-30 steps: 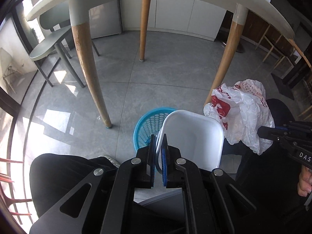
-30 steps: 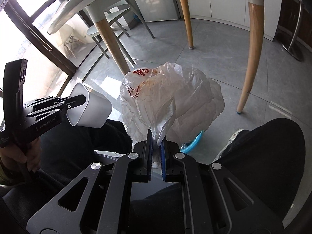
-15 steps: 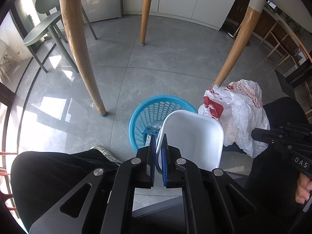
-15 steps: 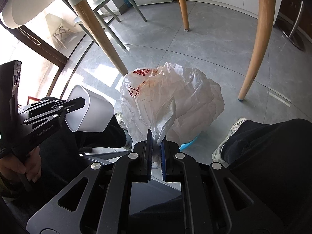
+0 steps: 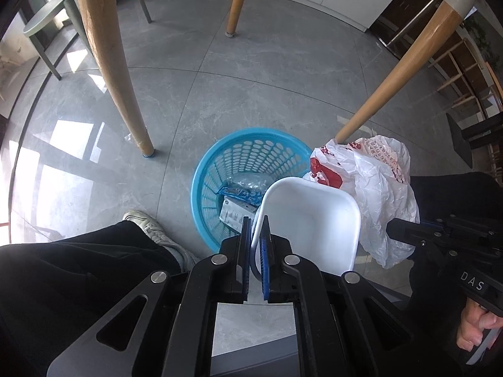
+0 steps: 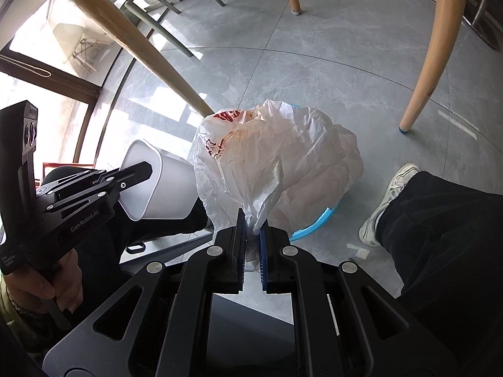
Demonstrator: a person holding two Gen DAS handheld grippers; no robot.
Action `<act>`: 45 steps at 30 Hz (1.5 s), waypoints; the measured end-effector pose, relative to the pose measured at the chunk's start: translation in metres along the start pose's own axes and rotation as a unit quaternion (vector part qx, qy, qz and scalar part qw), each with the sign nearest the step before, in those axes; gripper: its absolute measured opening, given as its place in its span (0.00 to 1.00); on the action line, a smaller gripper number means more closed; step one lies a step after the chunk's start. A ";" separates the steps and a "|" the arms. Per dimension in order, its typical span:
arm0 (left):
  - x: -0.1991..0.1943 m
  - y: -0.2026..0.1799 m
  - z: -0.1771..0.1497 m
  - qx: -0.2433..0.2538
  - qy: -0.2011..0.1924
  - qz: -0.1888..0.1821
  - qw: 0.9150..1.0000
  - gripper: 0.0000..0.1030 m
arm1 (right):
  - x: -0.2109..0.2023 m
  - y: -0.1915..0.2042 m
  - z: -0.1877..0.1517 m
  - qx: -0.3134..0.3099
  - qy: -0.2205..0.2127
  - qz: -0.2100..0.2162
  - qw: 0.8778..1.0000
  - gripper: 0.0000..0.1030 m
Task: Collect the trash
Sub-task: 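Open left tool to drop the white cup while right tool drops the bag, then raise both open tools from the wastebasket back toward the table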
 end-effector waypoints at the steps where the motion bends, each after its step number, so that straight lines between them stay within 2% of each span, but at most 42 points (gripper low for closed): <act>1: 0.003 0.001 0.001 -0.001 0.001 0.004 1.000 0.05 | 0.005 -0.001 0.001 0.002 0.004 -0.001 1.000 0.07; 7: 0.022 0.006 0.013 0.001 0.008 0.024 1.000 0.05 | 0.034 -0.012 0.012 0.026 0.026 0.009 0.999 0.07; 13: 0.040 0.012 0.023 -0.010 0.020 0.038 0.999 0.05 | 0.055 -0.015 0.022 0.026 0.038 -0.002 0.999 0.07; 22: 0.056 0.010 0.028 -0.004 0.037 0.043 0.998 0.05 | 0.068 -0.024 0.025 0.045 0.051 0.012 0.998 0.08; 23: 0.058 0.010 0.029 -0.004 0.041 0.040 0.998 0.06 | 0.069 -0.025 0.025 0.048 0.054 0.017 0.997 0.10; 25: 0.062 0.009 0.031 -0.003 0.048 0.031 0.998 0.13 | 0.072 -0.025 0.024 0.052 0.058 0.027 0.997 0.12; 26: 0.063 0.009 0.033 -0.004 0.046 0.030 0.998 0.22 | 0.072 -0.025 0.024 0.053 0.058 0.027 0.997 0.20; 27: 0.063 0.010 0.034 -0.005 0.041 0.033 0.999 0.22 | 0.072 -0.026 0.024 0.051 0.057 0.025 0.997 0.23; 37: 0.059 0.016 0.031 -0.013 0.045 0.050 0.998 0.22 | 0.068 -0.023 0.022 0.044 0.056 0.003 0.997 0.25; 45: 0.048 0.022 0.025 -0.022 0.051 0.057 0.997 0.24 | 0.050 -0.023 0.018 0.043 0.036 -0.011 0.998 0.35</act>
Point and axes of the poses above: each gripper's, at about its wrist camera, not at the fingertips, and x roughly the way its jaws point, y to its left, z to its top, the point moved 2 cm from there along x, roughly the way its jaws point, and after that the axes turned 7 degrees about -x, right-handed, at the moved point
